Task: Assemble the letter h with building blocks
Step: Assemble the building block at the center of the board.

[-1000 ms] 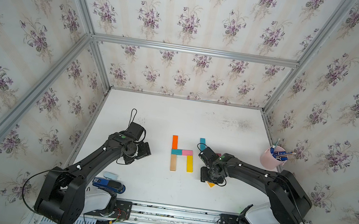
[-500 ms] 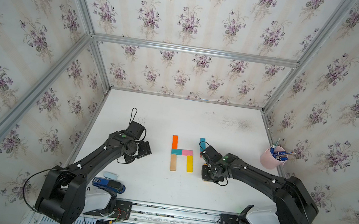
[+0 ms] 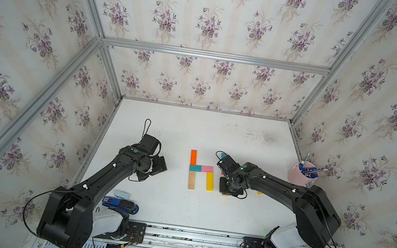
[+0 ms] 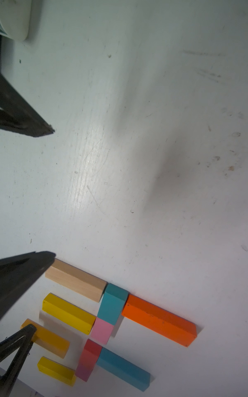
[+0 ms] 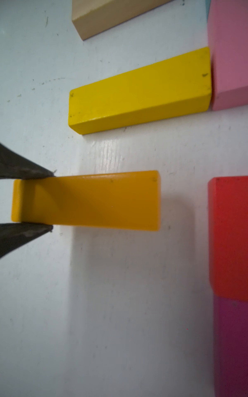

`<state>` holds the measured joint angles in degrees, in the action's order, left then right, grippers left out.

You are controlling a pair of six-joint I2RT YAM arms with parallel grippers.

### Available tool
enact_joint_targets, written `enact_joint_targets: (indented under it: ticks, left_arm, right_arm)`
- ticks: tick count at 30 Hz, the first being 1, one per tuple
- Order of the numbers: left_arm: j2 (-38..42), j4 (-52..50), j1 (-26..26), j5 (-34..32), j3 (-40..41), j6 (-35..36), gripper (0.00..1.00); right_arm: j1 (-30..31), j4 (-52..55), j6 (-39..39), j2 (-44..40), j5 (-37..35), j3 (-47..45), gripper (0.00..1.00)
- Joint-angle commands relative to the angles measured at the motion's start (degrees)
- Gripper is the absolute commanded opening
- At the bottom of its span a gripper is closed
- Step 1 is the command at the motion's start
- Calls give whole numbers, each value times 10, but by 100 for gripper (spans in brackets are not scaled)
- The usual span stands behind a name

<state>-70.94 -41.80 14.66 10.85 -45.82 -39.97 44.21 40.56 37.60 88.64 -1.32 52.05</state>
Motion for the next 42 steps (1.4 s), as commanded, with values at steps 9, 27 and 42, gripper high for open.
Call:
enact_joint_targets:
  ticks: [9,27,42]
  left_arm:
    - [0,-5,0,-2,-3,3,86]
    - [2,-6,0,-2,-1,5,86]
    - [-2,1,-1,-3,4,4,86]
  right_arm:
    - [-5,-9,8,29,12,-2,49]
    - [-10,-14,0,37,-7,9,28]
    - [-11,-3,-23,30,-9,9,41]
